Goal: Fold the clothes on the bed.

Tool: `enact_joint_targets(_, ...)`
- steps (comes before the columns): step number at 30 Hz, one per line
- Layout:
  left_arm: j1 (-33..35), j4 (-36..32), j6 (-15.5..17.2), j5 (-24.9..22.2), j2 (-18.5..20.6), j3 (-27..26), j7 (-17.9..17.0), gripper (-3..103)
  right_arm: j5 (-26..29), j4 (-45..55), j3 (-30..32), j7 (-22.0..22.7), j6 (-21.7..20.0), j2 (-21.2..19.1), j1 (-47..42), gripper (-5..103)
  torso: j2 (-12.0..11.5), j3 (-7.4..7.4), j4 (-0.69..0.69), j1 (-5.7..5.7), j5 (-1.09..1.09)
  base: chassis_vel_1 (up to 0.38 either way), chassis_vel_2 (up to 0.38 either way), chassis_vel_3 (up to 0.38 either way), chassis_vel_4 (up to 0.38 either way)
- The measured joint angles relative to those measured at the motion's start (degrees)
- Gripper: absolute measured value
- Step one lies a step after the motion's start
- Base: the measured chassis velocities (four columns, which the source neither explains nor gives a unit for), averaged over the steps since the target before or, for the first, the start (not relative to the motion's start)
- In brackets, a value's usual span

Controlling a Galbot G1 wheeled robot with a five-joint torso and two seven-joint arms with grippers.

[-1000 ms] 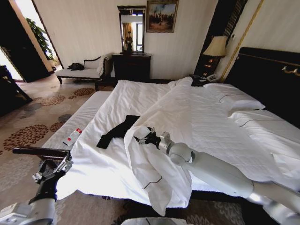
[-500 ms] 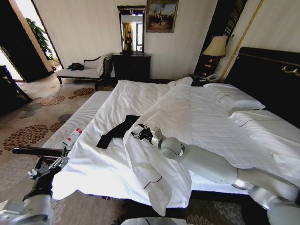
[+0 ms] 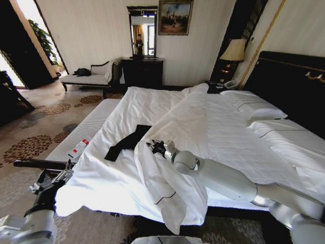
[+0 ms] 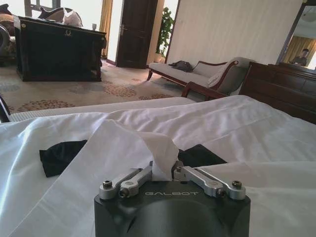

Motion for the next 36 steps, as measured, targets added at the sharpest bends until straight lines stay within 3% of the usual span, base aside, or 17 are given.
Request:
enact_joint_targets(2,-0.05,0.05,0.01,-0.02,0.01,0.01,0.00,100,0.00,0.11,0.13,0.61,0.02,-0.28,0.21,0,0.00,0.00,0.00,0.00,0.00,0.000,0.000,0.000,0.000)
enact_joint_targets(3,-0.04,0.06,0.02,-0.02,0.01,0.01,0.00,100,0.01,0.18,0.17,0.69,0.02,-0.36,0.25,0,0.00,0.00,0.00,0.00,0.00,0.000,0.000,0.000,0.000)
enact_joint_targets(4,-0.04,0.09,0.02,-0.02,0.01,0.03,0.00,100,0.32,0.77,0.34,0.99,-0.10,-0.69,0.34,9,0.00,0.00,0.00,0.00,0.00,0.000,0.000,0.000,0.000)
enact_joint_targets(6,-0.04,0.10,0.02,-0.02,0.00,0.05,0.00,100,0.94,1.43,0.53,1.37,-0.64,-1.02,0.35,9,0.00,0.00,0.00,0.00,0.00,0.000,0.000,0.000,0.000)
enact_joint_targets(7,-0.03,0.11,0.02,-0.02,-0.01,0.08,0.00,100,2.09,2.42,0.82,2.17,-1.90,-1.51,0.29,20,0.00,0.00,0.00,0.00,0.00,0.000,0.000,0.000,0.000)
enact_joint_targets(9,-0.02,0.11,0.02,0.00,-0.02,0.12,0.00,100,3.30,3.35,1.17,3.08,-3.33,-1.93,0.05,20,0.00,0.00,0.01,0.00,0.00,0.000,0.000,0.000,0.000)
enact_joint_targets(13,0.10,0.08,0.02,0.12,-0.01,0.25,0.00,100,9.34,8.14,2.93,9.64,-11.18,-3.41,-1.92,41,0.00,0.00,0.00,0.00,0.00,0.000,0.000,0.000,0.000)
enact_joint_targets(15,0.12,0.04,0.02,0.18,-0.01,0.31,0.00,100,10.86,9.21,3.38,11.18,-12.77,-3.62,-2.39,41,0.00,0.00,0.00,0.00,0.01,0.000,0.000,0.000,0.000)
enact_joint_targets(16,0.16,-0.05,0.02,0.26,-0.01,0.37,0.00,100,12.26,10.18,3.99,12.55,-14.59,-3.90,-2.92,53,0.00,-0.01,0.00,0.00,0.00,0.000,0.000,0.000,0.000)
enact_joint_targets(17,0.22,-0.09,0.02,0.34,-0.01,0.43,0.00,100,12.70,10.50,4.31,13.17,-15.38,-4.09,-3.30,53,0.01,-0.01,0.00,0.00,0.00,0.000,0.000,0.000,0.000)
enact_joint_targets(18,0.22,-0.09,0.02,0.34,-0.01,0.43,0.00,100,12.70,10.50,4.31,13.17,-15.38,-4.09,-3.30,53,0.01,-0.01,0.00,0.00,0.00,0.000,0.000,0.000,0.000)
enact_joint_targets(21,0.39,-0.34,0.01,0.48,-0.02,0.49,0.01,100,12.97,10.52,5.20,13.65,-16.27,-4.45,-3.94,68,0.00,0.00,0.00,0.00,0.00,0.000,0.000,0.000,0.000)
enact_joint_targets(24,0.47,-0.46,0.00,0.48,-0.01,0.47,0.01,100,13.12,10.73,5.60,13.70,-16.52,-4.66,-4.21,74,0.00,0.00,0.00,0.00,0.00,0.000,0.000,0.000,0.000)
enact_joint_targets(25,0.55,-0.55,-0.02,0.49,0.00,0.38,0.01,100,13.37,11.03,5.77,13.79,-16.75,-4.74,-4.45,85,0.00,0.00,0.00,0.00,0.00,0.000,0.000,0.000,0.000)
enact_joint_targets(27,0.60,-0.61,-0.03,0.49,0.00,0.35,0.01,100,13.51,11.13,5.77,13.88,-16.81,-4.66,-4.63,85,0.00,0.00,-0.01,0.00,0.00,0.000,0.000,0.000,0.000)
enact_joint_targets(30,0.68,-0.78,-0.04,0.57,-0.16,0.37,0.02,100,13.54,10.57,5.08,14.19,-16.83,-3.39,-5.02,98,0.01,-0.01,0.00,0.00,0.00,0.000,0.000,0.000,0.000)
enact_joint_targets(36,0.78,-0.81,-0.11,0.66,-0.35,0.35,0.03,100,13.92,8.64,4.18,14.18,-16.53,-1.85,-4.13,100,0.00,0.00,0.00,0.00,0.00,0.000,0.000,0.000,0.000)
